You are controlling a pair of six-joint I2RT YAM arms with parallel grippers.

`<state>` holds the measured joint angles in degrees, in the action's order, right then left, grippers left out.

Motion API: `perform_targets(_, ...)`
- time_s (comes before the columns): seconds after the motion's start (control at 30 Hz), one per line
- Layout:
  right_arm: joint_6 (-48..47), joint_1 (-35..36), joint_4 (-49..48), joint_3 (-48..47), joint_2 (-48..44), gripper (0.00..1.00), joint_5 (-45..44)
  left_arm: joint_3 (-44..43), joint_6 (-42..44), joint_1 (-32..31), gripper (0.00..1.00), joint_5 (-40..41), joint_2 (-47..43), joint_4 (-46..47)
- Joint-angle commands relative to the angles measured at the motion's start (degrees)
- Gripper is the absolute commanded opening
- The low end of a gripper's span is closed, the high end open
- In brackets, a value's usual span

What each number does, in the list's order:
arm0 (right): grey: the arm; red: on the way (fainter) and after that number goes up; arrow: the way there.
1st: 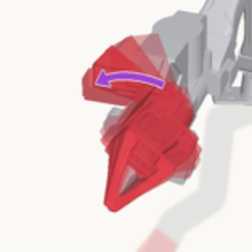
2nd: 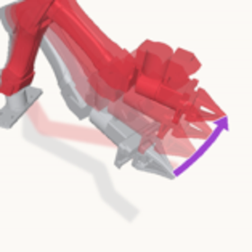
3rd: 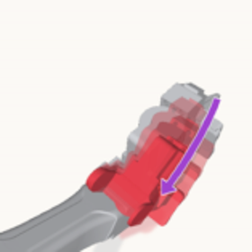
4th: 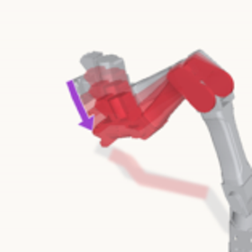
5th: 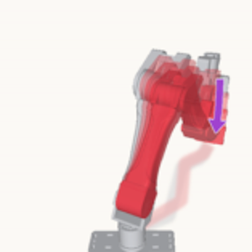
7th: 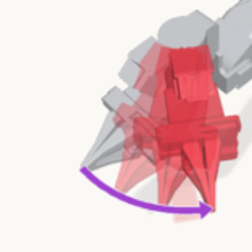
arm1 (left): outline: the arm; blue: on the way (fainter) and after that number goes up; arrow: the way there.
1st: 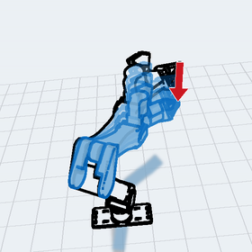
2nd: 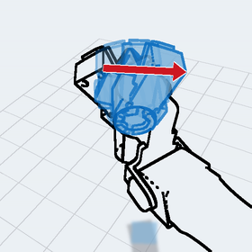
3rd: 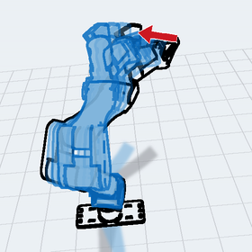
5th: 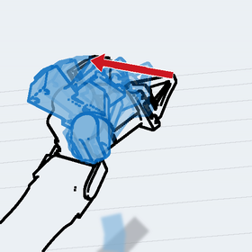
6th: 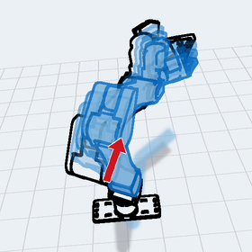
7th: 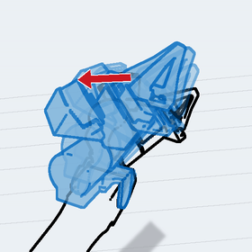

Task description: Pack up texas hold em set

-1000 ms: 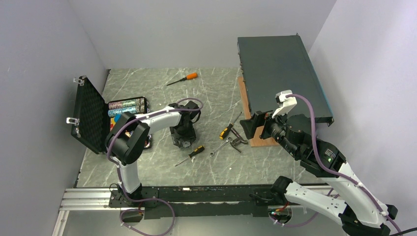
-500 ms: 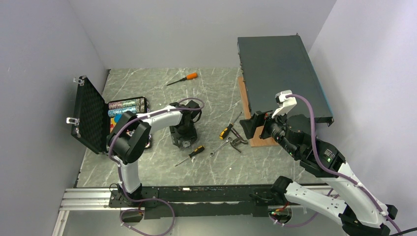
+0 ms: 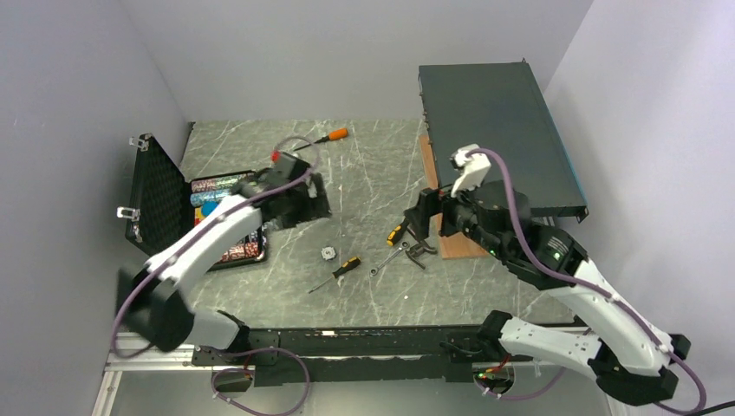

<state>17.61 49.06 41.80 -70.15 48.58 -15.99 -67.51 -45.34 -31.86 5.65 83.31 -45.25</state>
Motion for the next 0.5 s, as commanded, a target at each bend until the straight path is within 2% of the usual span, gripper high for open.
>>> perform_targets(0.0, -1.17, 5.05, 0.21, -5.62, 5.95, 1.0, 1.25, 0.02, 8.79, 6.74, 0.99, -3.3, -14.61, 0.65)
perform_targets(0.1, -1.02, 12.32, 0.07, -9.56, 14.53, 1.0, -3.89, -0.86, 14.23, 12.51, 1.0, -3.33, -23.39, 0.97)
perform_targets(0.2, -1.86, 17.38, 0.91, -14.82, 23.36, 1.0, -6.17, -4.64, 19.11, 16.83, 0.99, -0.31, -27.77, -0.01)
perform_targets(0.33, -2.96, 17.65, 1.51, -19.29, 35.43, 1.0, -4.36, -11.05, 22.4, 20.03, 0.99, 6.94, -30.7, -0.6)
perform_targets(0.47, -0.85, 17.3, 3.0, -23.15, 47.08, 1.0, -3.65, -7.76, 24.14, 20.31, 1.0, 17.76, -36.59, 4.99)
